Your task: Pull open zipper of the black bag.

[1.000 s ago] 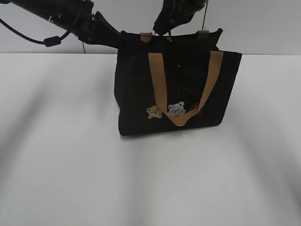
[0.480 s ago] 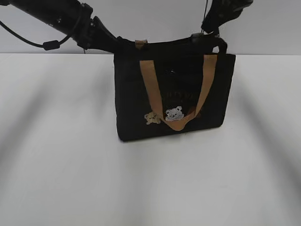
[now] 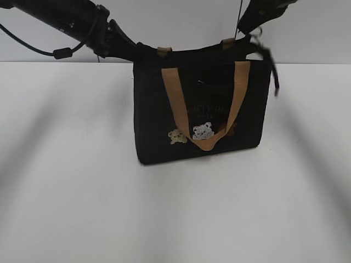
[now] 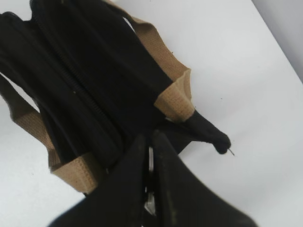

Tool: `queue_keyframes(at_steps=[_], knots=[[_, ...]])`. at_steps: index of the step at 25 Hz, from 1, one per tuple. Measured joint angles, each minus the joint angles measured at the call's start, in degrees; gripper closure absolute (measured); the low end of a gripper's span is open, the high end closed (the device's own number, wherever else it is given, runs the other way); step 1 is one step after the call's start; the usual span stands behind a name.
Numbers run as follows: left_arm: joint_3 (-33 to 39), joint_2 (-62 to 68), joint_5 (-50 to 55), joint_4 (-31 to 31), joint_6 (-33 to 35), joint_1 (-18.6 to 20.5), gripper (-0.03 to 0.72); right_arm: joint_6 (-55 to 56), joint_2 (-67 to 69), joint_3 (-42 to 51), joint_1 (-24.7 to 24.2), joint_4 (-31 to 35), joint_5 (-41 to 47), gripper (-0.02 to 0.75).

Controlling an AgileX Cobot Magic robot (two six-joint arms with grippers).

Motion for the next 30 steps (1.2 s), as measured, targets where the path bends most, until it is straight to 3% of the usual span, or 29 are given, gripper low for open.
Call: queue_keyframes(at_steps=[3, 6, 8, 10, 16, 19, 22, 25, 30], knots=[[0.0, 0.0, -0.27, -0.12, -2.34, -0.4, 0.573, 0.47, 0.0, 0.0, 0.0, 0.58, -0.01, 0.551], [0.0, -0.25, -0.99, -0.07, -7.8, -0.55, 0.365, 2.79, -0.15, 0.0, 0.0, 0.68, 0.11, 0.363], [0.0, -1.28, -2.76, 1.48, -12.06, -0.57, 0.23, 4.52, -0.69, 0.0, 0.0, -0.26, 0.18, 0.321], [0.0, -3.4, -5.5, 4.39, -17.69, -0.62, 0.171, 7.11, -1.79, 0.0, 0.0, -2.44, 0.18, 0.305], [0.0, -11.39, -11.68, 23.65, -46.19, -0.62, 0.161, 23.76, -5.22, -0.06, -1.34, -16.16, 0.29, 0.297], [0.0, -14.66, -10.42, 38.16, -62.25, -0.5, 0.183, 33.05, -6.48, -0.06, -3.59, -21.65, 0.29, 0.295], [0.0, -17.49, -5.6, 51.33, -75.5, -0.5, 0.205, 37.36, -8.58, -0.06, -6.22, -23.12, 0.36, 0.295], [0.0, -19.72, 1.47, 58.83, -81.31, -0.07, 0.21, 38.39, -11.65, 0.01, -8.24, -23.12, 0.42, 0.295], [0.05, -23.55, 8.4, 60.44, -83.94, 2.22, 0.213, 38.71, -19.99, 6.36, -9.13, -22.79, 0.36, 0.295]])
